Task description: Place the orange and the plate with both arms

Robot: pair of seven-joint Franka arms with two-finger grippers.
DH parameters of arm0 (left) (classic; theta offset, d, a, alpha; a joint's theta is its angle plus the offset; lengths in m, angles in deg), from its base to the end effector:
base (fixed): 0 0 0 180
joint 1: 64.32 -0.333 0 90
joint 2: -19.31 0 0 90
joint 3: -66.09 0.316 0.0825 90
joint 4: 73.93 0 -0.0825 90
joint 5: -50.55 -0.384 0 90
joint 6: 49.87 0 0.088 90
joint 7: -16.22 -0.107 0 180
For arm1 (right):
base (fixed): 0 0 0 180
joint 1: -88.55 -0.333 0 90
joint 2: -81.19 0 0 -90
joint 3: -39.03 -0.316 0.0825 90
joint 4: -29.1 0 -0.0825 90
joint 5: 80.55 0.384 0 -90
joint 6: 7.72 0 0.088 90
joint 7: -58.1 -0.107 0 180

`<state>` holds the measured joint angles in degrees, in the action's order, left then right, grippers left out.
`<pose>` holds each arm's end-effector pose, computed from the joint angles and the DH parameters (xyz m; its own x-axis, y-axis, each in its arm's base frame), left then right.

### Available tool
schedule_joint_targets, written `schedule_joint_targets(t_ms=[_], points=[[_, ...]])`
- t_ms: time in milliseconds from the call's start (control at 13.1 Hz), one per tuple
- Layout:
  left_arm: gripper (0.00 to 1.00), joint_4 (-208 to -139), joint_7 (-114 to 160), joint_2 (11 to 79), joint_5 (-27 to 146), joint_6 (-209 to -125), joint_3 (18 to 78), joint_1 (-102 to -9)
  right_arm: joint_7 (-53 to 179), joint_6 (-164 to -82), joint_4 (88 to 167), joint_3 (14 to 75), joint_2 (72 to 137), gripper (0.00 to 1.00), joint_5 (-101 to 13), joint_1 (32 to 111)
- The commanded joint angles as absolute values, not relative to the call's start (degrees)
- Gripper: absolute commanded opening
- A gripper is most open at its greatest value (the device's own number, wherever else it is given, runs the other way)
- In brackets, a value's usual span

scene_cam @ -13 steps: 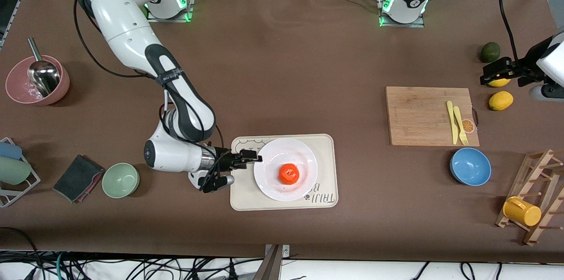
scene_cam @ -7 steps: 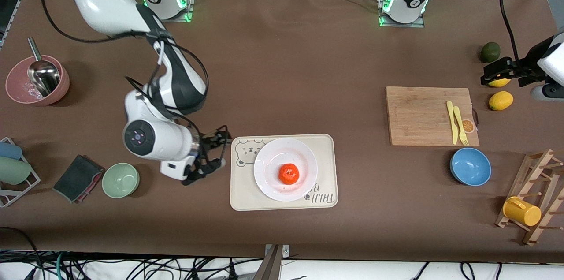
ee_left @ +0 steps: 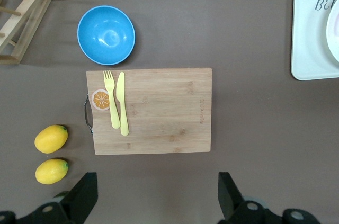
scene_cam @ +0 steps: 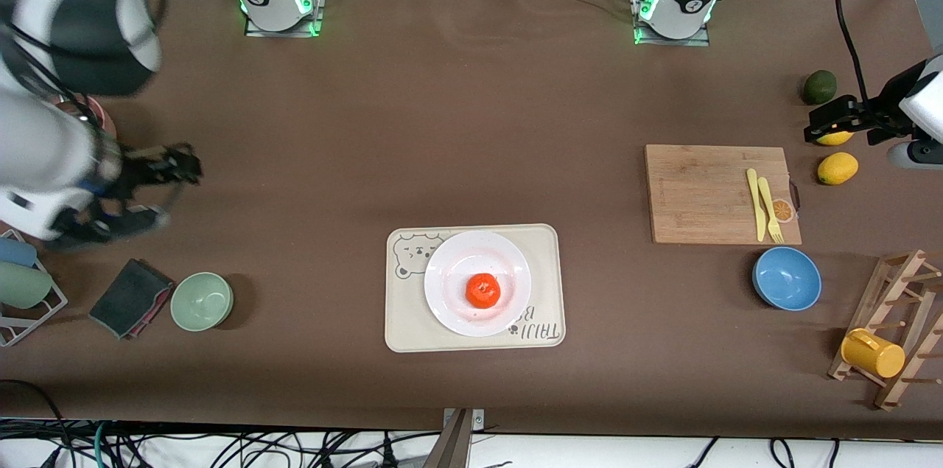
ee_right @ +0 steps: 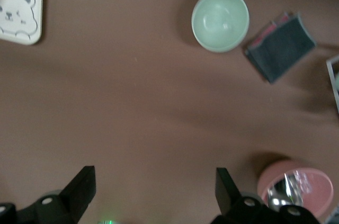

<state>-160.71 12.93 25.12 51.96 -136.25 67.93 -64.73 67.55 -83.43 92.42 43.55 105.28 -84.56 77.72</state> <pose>0.5770 0.0190 0.5883 0.9941 -0.0197 -0.1067 -0.0169 -0.9995 0.0275 0.6441 0.0744 0.5662 0.9437 0.2518 -0.2144 0.2715 -0.9601 0.0676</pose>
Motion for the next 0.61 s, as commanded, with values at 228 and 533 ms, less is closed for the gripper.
schedule_joint_targets(t_ms=[228,533], points=[[1.0,-160.0,11.8,25.2,52.2,-135.9,67.9,-64.9,67.0,-99.8,130.5,41.2,78.8,1.0,-84.1,84.0],[1.0,-160.0,11.8,25.2,52.3,-135.9,67.9,-64.9,66.1,-100.3,131.7,35.0,76.1,1.0,-84.1,90.6]])
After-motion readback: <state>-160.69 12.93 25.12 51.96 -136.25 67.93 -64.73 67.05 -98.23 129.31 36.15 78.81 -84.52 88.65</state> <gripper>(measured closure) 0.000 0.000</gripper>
